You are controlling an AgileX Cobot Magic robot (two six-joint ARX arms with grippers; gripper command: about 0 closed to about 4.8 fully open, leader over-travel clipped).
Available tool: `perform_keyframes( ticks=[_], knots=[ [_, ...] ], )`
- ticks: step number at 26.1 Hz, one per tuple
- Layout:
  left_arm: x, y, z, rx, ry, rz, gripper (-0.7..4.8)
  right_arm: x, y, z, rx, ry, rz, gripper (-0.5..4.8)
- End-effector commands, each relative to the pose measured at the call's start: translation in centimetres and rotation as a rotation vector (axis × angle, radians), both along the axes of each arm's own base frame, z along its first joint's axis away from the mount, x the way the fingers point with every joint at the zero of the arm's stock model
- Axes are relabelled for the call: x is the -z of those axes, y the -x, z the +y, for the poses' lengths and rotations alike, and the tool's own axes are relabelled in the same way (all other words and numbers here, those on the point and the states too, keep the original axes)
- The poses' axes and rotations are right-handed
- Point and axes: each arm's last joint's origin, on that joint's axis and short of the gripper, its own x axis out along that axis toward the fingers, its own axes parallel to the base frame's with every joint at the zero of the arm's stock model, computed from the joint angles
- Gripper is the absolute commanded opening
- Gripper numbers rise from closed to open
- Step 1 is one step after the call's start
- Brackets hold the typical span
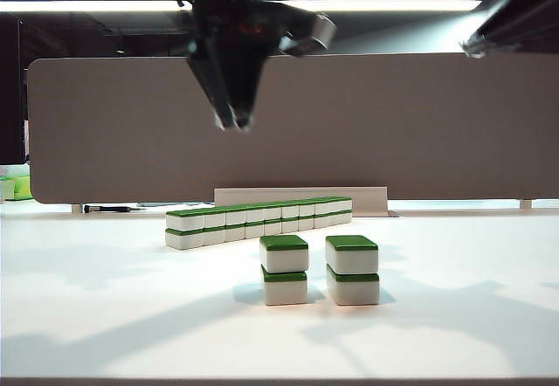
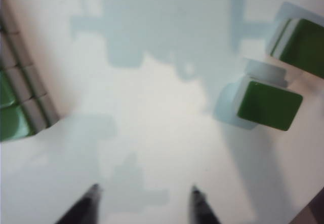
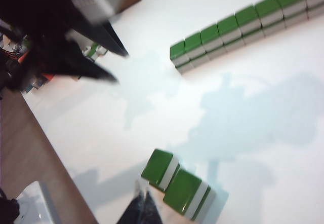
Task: Take a mahjong tile from the mahjong wall and then place it on the table close to you.
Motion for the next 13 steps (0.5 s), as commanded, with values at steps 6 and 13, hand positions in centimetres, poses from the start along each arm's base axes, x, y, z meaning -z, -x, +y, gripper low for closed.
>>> perform_keyframes(
  ticks=[6,13],
  knots=[
    [-2.9,0.3,2.9,-0.165,0.077,-0.045,0.36,0.9,0.7,0.0,-0.015,0.007,0.134,-0.01],
    [-6.0,1.6,5.4,-0.196,0.254,-0.019,-0.06,1.9,1.6,0.1,-0.026,0.032,0.264,-0.01]
  ],
)
